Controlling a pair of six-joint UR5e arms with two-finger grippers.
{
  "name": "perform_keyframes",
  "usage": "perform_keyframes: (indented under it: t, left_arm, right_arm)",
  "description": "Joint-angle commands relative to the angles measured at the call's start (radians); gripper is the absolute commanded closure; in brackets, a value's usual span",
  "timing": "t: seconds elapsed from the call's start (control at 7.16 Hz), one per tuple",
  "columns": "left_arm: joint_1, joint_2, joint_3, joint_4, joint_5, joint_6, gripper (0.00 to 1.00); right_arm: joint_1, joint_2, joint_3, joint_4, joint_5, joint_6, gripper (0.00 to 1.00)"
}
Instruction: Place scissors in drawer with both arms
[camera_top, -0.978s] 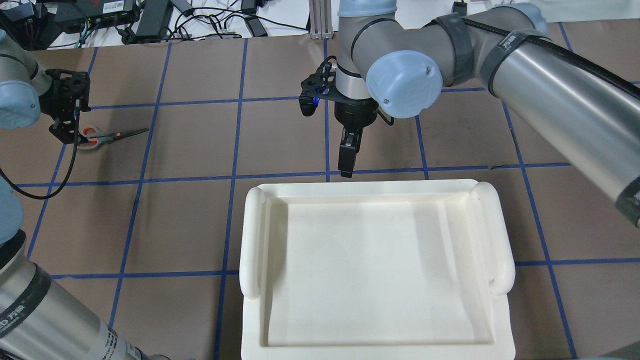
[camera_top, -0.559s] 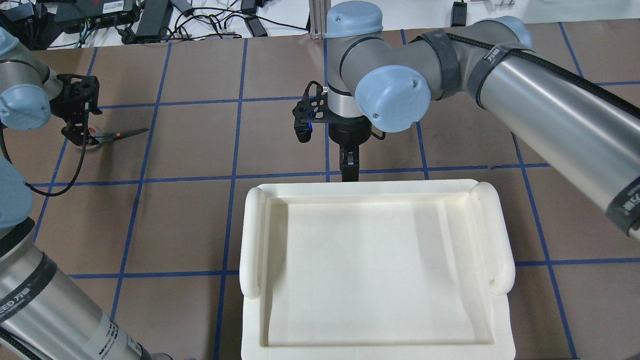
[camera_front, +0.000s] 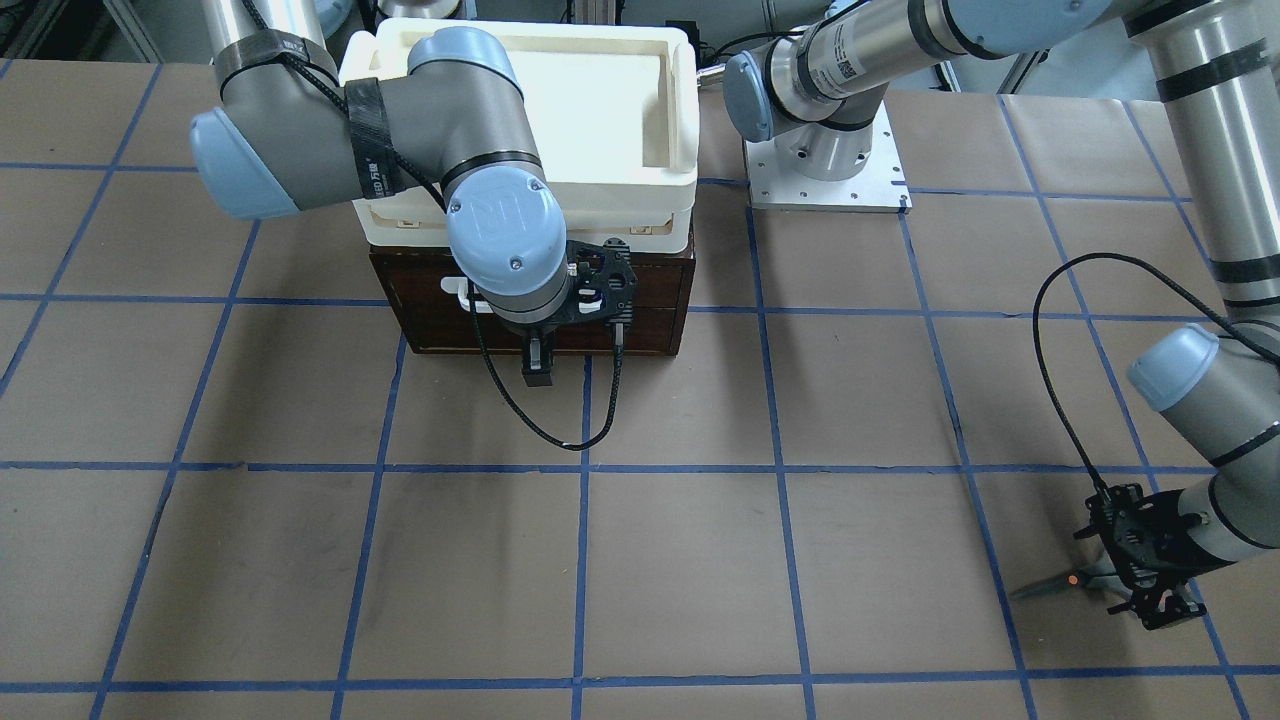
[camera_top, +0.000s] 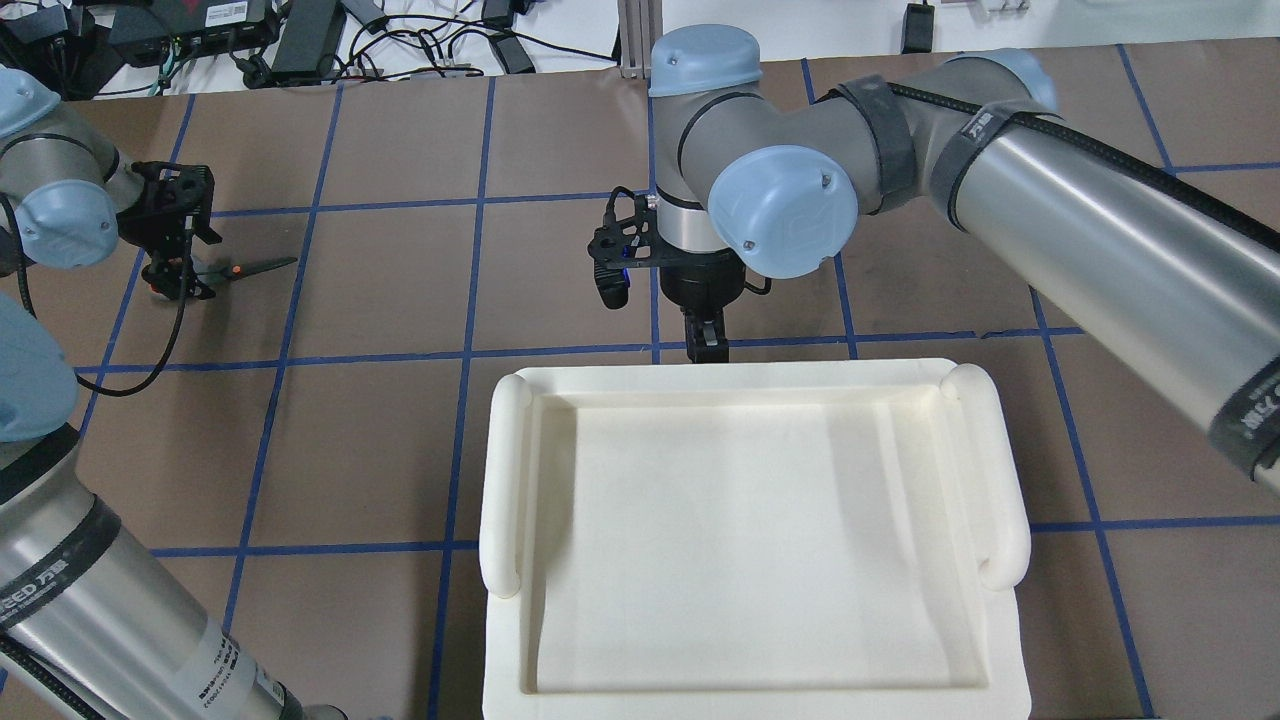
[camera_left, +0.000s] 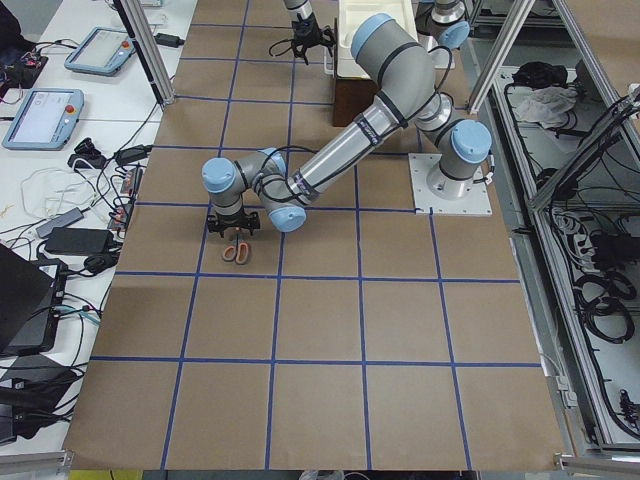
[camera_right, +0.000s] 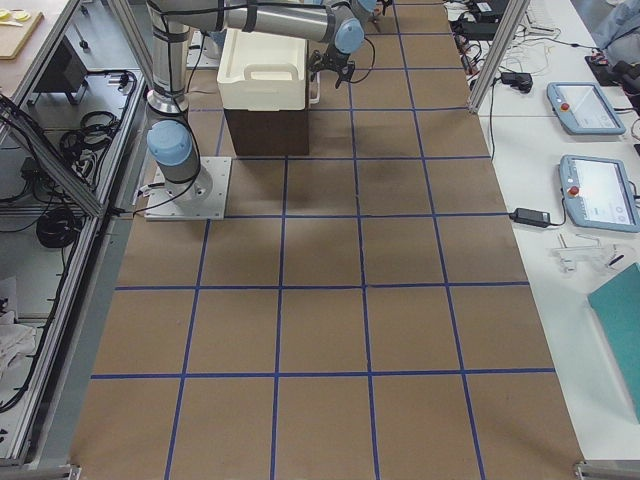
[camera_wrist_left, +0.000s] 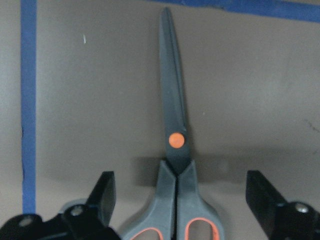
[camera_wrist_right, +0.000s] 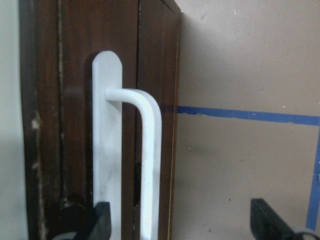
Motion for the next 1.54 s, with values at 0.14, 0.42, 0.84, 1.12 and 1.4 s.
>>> perform_keyframes:
  t: [0.14,0.42,0.84,1.12,1.4]
  left_arm:
    - [0.0,-0.011,0.0,0.0,-0.002,0.008,0.09]
    - [0.0,-0.019,0.0,0.0,-0.001,0.037,0.12]
    - [0.0,-0.029,0.0,0.042,-0.001,0.087,0.43]
    - [-0.002,-0.017,0.0,0.057,0.007,0.095,1.0]
    - [-0.014,-0.005,0.0,0.059,0.004,0.097,1.0]
  right_arm:
    - [0.0,0.004,0.009,-0.002,-0.002,-0.005,0.0]
    - [0.0,0.002,-0.019,-0.005,0.001,0.004,0.0]
    - [-0.001,0.021,-0.027,-0.007,0.003,0.0,0.0]
    - [-0.003,0.032,-0.028,-0.005,0.001,0.0,0.0]
    - [-0.009,0.036,-0.028,0.011,-0.002,0.0,0.0]
